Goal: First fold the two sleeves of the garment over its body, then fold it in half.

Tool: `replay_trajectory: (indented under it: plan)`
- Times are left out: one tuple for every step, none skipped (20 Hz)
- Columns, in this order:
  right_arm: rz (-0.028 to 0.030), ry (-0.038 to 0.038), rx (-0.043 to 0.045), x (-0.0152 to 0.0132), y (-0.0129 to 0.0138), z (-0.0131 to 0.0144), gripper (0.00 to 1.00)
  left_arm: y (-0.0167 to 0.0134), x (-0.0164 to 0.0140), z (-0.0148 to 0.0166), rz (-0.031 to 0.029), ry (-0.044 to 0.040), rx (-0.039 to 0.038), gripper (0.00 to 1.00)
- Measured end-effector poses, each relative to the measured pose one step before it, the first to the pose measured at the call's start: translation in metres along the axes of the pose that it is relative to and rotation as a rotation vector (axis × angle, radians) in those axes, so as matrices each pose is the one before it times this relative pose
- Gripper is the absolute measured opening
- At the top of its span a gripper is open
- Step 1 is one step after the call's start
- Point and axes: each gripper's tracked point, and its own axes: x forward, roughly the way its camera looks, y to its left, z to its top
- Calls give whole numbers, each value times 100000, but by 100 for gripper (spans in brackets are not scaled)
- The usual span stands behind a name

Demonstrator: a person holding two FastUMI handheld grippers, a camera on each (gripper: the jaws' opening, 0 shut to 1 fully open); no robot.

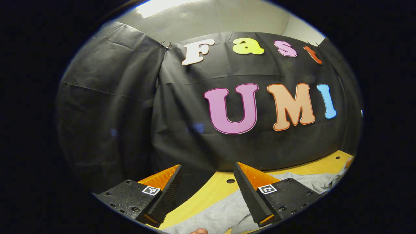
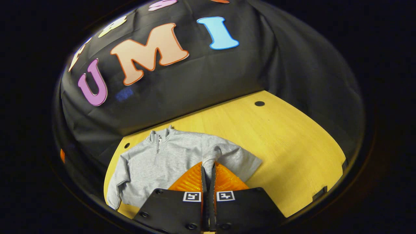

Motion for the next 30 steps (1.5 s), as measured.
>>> replay_trajectory:
  plan:
    - [1855, 301, -1096, 670, 1179, 75, 3, 624, -99, -9, 1447, 161, 431, 96]
    - [1816, 572, -851, 669, 1278, 135, 3, 209, 167, -96, 1432, 181, 411, 96]
    - [1611, 542, -466, 553, 1011, -55, 3, 493, -38, 85, 1568, 124, 393, 93]
    - [2016, 484, -494, 604, 1208, 41, 3, 1149, -353, -197, 1646, 160, 453, 93]
    - [1710, 547, -734, 694, 1224, 20, 3, 1007, -294, -152, 1774, 271, 593, 93]
    - [1647, 302, -826, 623, 1179, 116, 3, 816, -281, -196, 1710, 306, 570, 93]
    - [1829, 249, -962, 785, 1235, 25, 3, 822, -166, -117, 2087, 213, 677, 93]
    - [1833, 803, -1231, 758, 1296, -68, 3, 904, -41, -95, 2100, 398, 597, 96]
    - [1941, 597, -1313, 599, 1252, -127, 3, 824, -160, 0, 1998, 482, 316, 93]
    - [1965, 692, -1496, 597, 1257, -37, 3, 733, -207, -181, 1882, 345, 117, 93]
    - [2127, 619, -1550, 642, 1309, -103, 3, 774, -204, 31, 1972, 197, 96, 93]
    - [1918, 646, -1483, 691, 1298, -51, 3, 860, -102, -109, 1922, 151, 227, 96]
    - [1975, 851, -1328, 692, 1219, -297, 3, 798, -283, -30, 1865, 111, 384, 96]
    - [1889, 1110, -1120, 729, 1244, -274, 3, 775, -165, -149, 1647, 451, 468, 96]
    - [2013, 1113, -1047, 735, 1336, -346, 3, 709, -193, -9, 1762, 318, 580, 96]
    - [1788, 1638, -1143, 741, 1180, -351, 3, 814, -275, 10, 1770, -140, 484, 96]
    - [2027, 1549, -1402, 621, 1232, -569, 3, 818, -225, 126, 1829, -38, 476, 96]
    - [1530, 1006, -1812, 730, 1082, -355, 3, 824, -201, -19, 1824, -27, 332, 96]
    - [1517, 1122, -1961, 769, 1115, -381, 4, 665, -190, -120, 1638, 172, 263, 96]
    - [1474, 1353, -1534, 765, 1119, -384, 3, 790, -195, 8, 1640, 318, 257, 96]
    - [1403, 1472, -1165, 680, 1066, -514, 3, 657, -143, -91, 1381, 433, 274, 96]
    - [1223, 1262, -917, 795, 993, -420, 4, 680, -305, -316, 1300, 544, 228, 94]
    - [909, 1617, -886, 708, 842, -486, 3, 551, -117, 32, 1197, -207, 79, 94]
    - [910, 1518, -688, 699, 546, -423, 3, 542, -337, -215, 1240, 142, 395, 96]
    - [415, 1340, -635, 818, 732, -452, 3, 528, -90, -221, 1087, 440, 566, 96]
    - [83, 1440, -794, 728, 507, -463, 4, 536, -189, -149, 1023, 521, 426, 96]
    - [-164, 1278, -683, 670, 384, -497, 3, 391, -138, -202, 712, 295, 163, 96]
    - [-11, 1566, -226, 631, 396, -439, 4, 417, -304, -147, 689, 362, 189, 96]
    - [89, 1489, 114, 321, 313, -386, 4, 252, -231, -170, 476, 363, 223, 96]
    - [509, 1701, 497, 290, 189, -419, 4, 255, -34, -141, 207, 361, 79, 96]
